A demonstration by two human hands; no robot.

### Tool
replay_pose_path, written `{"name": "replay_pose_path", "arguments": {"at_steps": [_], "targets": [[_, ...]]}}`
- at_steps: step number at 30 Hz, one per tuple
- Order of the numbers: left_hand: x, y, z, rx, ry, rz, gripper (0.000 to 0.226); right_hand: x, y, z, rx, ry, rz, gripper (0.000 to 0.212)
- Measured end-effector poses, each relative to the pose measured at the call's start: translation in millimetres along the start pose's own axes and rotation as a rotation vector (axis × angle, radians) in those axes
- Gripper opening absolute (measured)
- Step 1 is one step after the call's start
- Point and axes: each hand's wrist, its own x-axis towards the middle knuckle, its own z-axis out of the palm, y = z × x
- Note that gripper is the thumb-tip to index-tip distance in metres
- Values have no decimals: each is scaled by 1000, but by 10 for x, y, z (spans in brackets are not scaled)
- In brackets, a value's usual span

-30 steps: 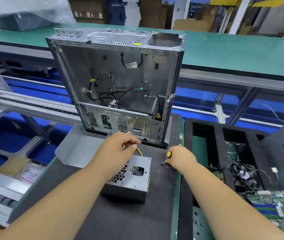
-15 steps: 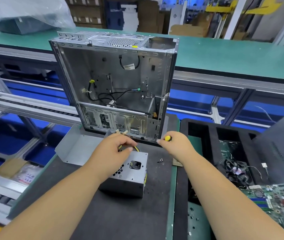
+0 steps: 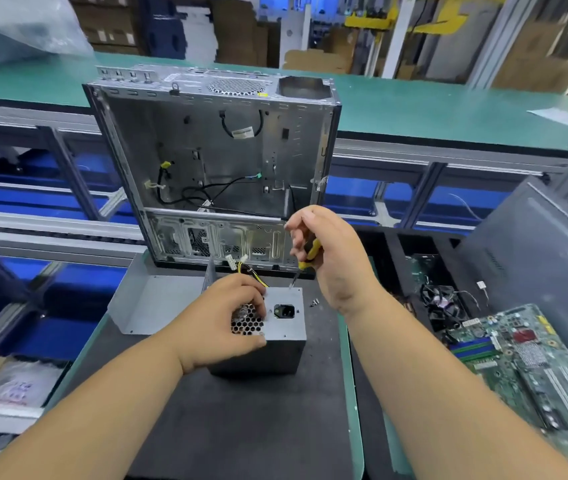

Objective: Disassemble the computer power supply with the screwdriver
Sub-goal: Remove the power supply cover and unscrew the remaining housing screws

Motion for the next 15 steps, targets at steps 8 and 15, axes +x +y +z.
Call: {"name": "replay_pose_path", "arguments": {"at_steps": [8, 15], "targets": [[-31, -101, 90, 56, 54, 63, 33, -275, -21, 342, -64, -17, 53, 19], [-2, -137, 112, 94, 27, 82, 30, -444, 25, 519, -108, 34, 68, 24]]}}
